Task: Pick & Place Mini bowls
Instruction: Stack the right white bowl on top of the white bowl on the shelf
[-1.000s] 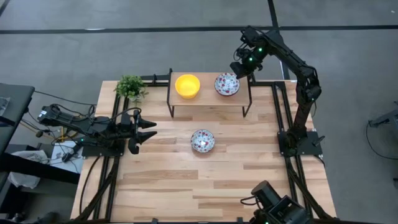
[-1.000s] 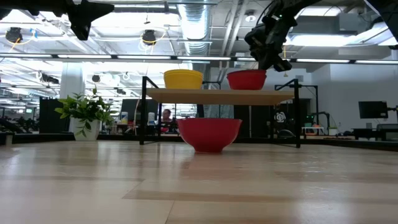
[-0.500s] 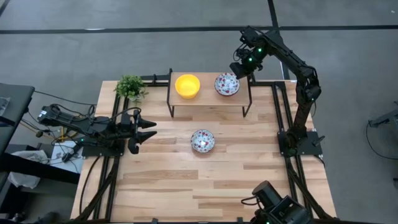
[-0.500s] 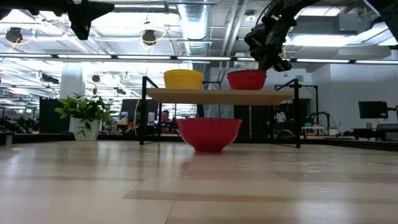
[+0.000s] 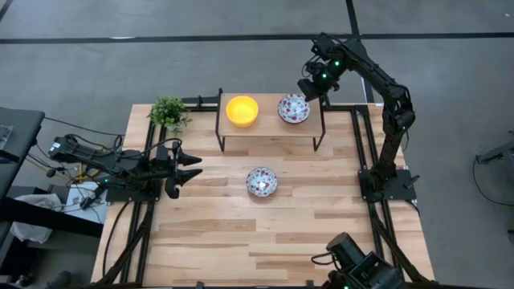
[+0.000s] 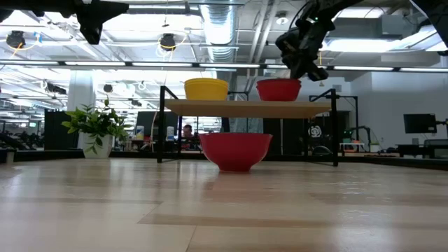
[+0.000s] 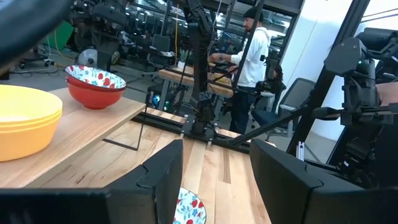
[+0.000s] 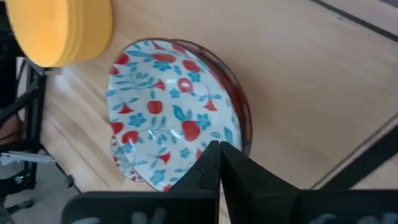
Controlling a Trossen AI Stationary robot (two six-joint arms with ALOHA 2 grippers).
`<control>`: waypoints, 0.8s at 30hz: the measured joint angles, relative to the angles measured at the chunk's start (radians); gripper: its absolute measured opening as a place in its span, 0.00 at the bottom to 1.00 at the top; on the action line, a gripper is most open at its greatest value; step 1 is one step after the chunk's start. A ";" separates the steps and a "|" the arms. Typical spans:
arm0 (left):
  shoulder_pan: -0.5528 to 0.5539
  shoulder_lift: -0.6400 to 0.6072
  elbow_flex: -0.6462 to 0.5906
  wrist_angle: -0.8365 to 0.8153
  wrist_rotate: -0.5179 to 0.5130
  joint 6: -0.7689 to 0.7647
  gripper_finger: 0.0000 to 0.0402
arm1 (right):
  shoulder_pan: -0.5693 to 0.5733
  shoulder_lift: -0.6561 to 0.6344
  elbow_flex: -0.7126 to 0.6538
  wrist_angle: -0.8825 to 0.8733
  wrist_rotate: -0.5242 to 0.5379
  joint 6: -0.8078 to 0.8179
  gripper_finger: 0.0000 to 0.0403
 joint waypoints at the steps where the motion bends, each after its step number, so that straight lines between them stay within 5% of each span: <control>1: 0.000 0.000 0.000 0.000 0.000 0.000 0.46 | 0.000 0.000 0.000 0.005 -0.005 0.000 0.00; 24: 0.000 0.000 0.000 0.005 0.000 0.001 0.46 | 0.035 0.008 0.076 0.257 -0.112 0.110 0.00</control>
